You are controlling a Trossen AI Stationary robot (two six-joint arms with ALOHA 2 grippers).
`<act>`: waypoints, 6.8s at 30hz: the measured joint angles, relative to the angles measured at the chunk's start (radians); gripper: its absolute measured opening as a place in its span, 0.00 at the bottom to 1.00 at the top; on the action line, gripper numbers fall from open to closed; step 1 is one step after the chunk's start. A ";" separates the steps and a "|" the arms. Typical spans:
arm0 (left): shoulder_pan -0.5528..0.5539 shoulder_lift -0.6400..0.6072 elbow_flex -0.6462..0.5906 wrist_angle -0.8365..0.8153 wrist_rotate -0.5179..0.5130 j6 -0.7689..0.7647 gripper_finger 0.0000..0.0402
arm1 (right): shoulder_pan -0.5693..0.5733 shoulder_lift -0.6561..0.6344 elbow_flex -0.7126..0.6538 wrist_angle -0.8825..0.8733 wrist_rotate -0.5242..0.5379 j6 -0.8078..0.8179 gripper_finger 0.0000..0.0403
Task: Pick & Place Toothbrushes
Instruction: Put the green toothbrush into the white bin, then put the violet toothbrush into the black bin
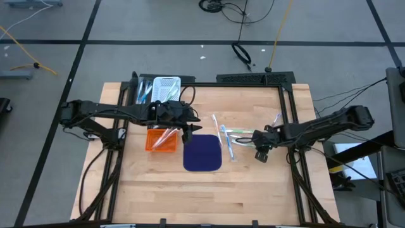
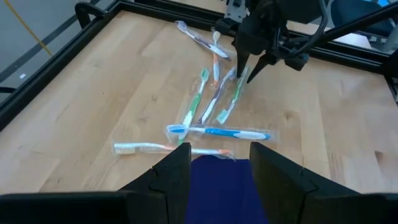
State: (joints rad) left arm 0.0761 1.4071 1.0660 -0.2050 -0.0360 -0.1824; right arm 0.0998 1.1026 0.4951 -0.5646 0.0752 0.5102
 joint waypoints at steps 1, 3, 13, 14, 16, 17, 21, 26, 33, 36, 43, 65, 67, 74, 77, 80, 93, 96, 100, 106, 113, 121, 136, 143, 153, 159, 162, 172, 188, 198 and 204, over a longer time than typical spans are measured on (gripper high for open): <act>0.000 0.000 0.000 0.000 0.000 0.000 0.41 | 0.000 0.006 -0.001 0.000 0.001 0.000 0.25; 0.000 0.000 0.000 0.000 0.000 0.001 0.41 | 0.000 0.019 -0.001 0.000 0.003 0.000 0.25; 0.000 0.000 0.000 0.000 -0.026 0.001 0.41 | 0.000 0.044 -0.001 0.000 0.007 -0.008 0.04; 0.000 0.000 0.000 0.000 -0.026 0.001 0.41 | 0.000 0.042 -0.001 0.000 0.006 -0.010 0.04; 0.000 0.000 0.000 0.000 -0.026 0.001 0.41 | 0.000 0.034 -0.001 0.000 0.002 -0.010 0.05; 0.000 0.000 0.000 0.000 -0.026 0.001 0.41 | 0.000 0.029 -0.002 0.000 -0.003 -0.010 0.04; 0.000 0.000 0.000 0.000 -0.026 0.001 0.41 | 0.000 0.002 0.007 0.018 -0.030 -0.036 0.04; 0.000 0.000 0.000 0.001 -0.026 0.001 0.41 | 0.000 -0.036 0.048 0.010 -0.024 -0.067 0.04; 0.000 0.000 -0.001 0.023 -0.026 -0.003 0.41 | 0.000 -0.096 0.115 0.065 0.150 -0.083 0.04; 0.000 0.008 -0.001 0.095 -0.026 0.002 0.41 | 0.000 -0.121 0.120 0.204 0.186 -0.128 0.04; 0.000 0.048 -0.001 0.296 -0.017 0.031 0.41 | 0.000 -0.143 0.120 0.536 0.222 -0.279 0.04; -0.038 0.309 -0.001 0.940 -0.008 0.095 0.41 | 0.000 -0.108 0.121 0.775 0.295 -0.387 0.04; -0.037 0.309 -0.001 0.942 -0.008 0.095 0.41 | 0.000 -0.106 0.121 0.775 0.295 -0.392 0.04; -0.037 0.309 -0.001 0.934 -0.010 0.092 0.22 | 0.000 -0.101 0.121 0.776 0.292 -0.393 0.04; -0.037 0.309 -0.001 0.932 -0.013 0.090 0.06 | 0.000 -0.101 0.121 0.774 0.292 -0.393 0.04; -0.037 0.309 -0.001 0.927 -0.016 0.075 0.03 | 0.000 -0.101 0.121 0.772 0.289 -0.395 0.04; -0.037 0.308 0.000 0.876 -0.017 0.049 0.01 | 0.000 -0.101 0.120 0.770 0.291 -0.399 0.25; -0.032 0.278 -0.002 0.808 -0.017 0.049 0.01 | 0.000 -0.101 0.120 0.748 0.292 -0.399 0.31; -0.018 0.185 0.000 0.637 -0.073 0.066 0.01 | 0.000 -0.102 0.120 0.699 0.293 -0.381 0.37; 0.011 0.006 0.000 0.312 -0.269 0.074 0.01 | 0.000 -0.102 0.120 0.680 0.294 -0.362 0.39; 0.083 -0.125 0.000 -0.016 -0.553 -0.001 0.01 | 0.000 -0.102 0.120 0.680 0.291 -0.362 0.39; 0.277 -0.135 0.000 -0.191 -0.557 -0.040 0.01 | 0.000 -0.102 0.120 0.680 0.291 -0.362 0.39; 0.553 -0.058 0.000 -0.394 -0.372 -0.063 0.01 | 0.000 -0.102 0.120 0.680 0.290 -0.365 0.37; 0.576 0.009 0.000 -0.398 -0.327 -0.059 0.01 | 0.000 -0.102 0.119 0.680 0.290 -0.365 0.37; 0.578 0.054 -0.001 -0.400 -0.320 -0.052 0.05 | 0.000 -0.101 0.080 0.728 0.289 -0.366 0.37; 0.577 0.055 -0.001 -0.404 -0.326 -0.053 0.19 | 0.000 -0.101 0.069 0.765 0.289 -0.366 0.37; 0.572 0.055 -0.001 -0.403 -0.330 -0.053 0.26 | 0.000 -0.101 0.069 0.779 0.289 -0.366 0.37; 0.562 0.055 -0.001 -0.370 -0.330 -0.074 0.53 | 0.000 -0.101 0.069 0.775 0.289 -0.366 0.37; 0.383 0.039 0.000 -0.175 -0.159 0.043 0.51 | 0.000 -0.101 0.069 0.769 0.289 -0.366 0.37; 0.224 0.032 0.000 -0.002 0.071 0.108 0.49 | 0.000 -0.101 0.069 0.698 0.289 -0.340 0.37; 0.137 0.032 0.000 -0.003 0.071 0.125 0.49 | 0.000 -0.101 0.070 0.506 0.287 -0.224 0.37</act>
State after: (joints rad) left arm 0.2132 1.4391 1.0657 -0.2077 0.0349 -0.0570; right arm 0.1001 1.0012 0.5648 -0.0590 0.3618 0.2857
